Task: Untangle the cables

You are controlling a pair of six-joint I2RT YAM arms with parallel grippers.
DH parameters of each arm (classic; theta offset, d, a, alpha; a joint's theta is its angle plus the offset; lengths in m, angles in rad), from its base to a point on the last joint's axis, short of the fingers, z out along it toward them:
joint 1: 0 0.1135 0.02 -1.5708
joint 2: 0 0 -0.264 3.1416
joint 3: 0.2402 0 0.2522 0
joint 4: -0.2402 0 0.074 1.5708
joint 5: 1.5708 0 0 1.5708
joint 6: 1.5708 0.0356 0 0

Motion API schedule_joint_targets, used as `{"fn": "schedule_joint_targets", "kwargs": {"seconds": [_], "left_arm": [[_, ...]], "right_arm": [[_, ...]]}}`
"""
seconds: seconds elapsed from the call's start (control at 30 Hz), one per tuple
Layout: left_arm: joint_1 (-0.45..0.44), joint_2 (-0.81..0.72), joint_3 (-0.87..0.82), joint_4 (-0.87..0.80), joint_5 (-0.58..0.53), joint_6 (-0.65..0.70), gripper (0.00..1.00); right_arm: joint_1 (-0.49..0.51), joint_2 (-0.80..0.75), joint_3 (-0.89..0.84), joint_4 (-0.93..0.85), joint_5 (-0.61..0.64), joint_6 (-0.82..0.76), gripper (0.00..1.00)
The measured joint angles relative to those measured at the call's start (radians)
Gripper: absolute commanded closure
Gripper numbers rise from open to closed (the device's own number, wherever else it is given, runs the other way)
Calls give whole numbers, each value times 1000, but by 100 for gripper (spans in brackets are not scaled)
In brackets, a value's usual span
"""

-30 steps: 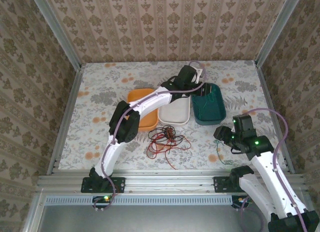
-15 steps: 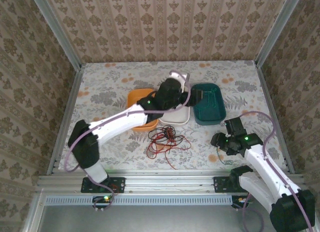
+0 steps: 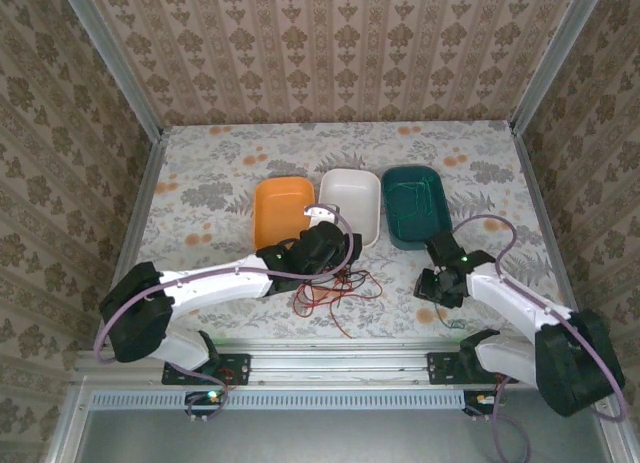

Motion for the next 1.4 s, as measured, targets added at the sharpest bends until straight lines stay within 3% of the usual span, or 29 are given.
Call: {"fn": "schedule_joint_targets", "kwargs": {"seconds": [0.17, 0.3, 0.4, 0.63, 0.7, 0.8, 0.9, 1.0, 1.1, 1.2, 1.4], "left_arm": [[-1, -12, 0, 10, -18, -2, 18], [-1, -24, 0, 10, -24, -5, 17], [-6, -50, -5, 10, -36, -5, 18], [-13, -82, -20, 10, -61, -5, 18], [-13, -82, -23, 10, -64, -5, 18], [-14, -82, -24, 10, -68, -5, 18], [-14, -86, -29, 10, -71, -5, 17], [-14, -92, -33, 10, -72, -5, 17], [-14, -97, -36, 10, -74, -5, 17], [-14, -98, -36, 10, -75, -5, 17], [-14, -98, -36, 10, -74, -5, 17]], "right_arm": [[14, 101, 47, 18, 22, -23, 85], [35, 126, 55, 14, 51, -40, 87], [38, 118, 55, 15, 56, -41, 83], [-10, -9, 54, -2, 69, -23, 59], [-53, 4, 53, -1, 60, -22, 51], [-101, 79, 54, 4, 42, -38, 49], [-113, 174, 93, -18, 38, -63, 59], [-114, 224, 128, -21, 41, -93, 82], [-121, 230, 137, -42, 55, -107, 94], [-124, 229, 137, -47, 57, -114, 100], [-114, 161, 116, -31, 8, -119, 100]]}}
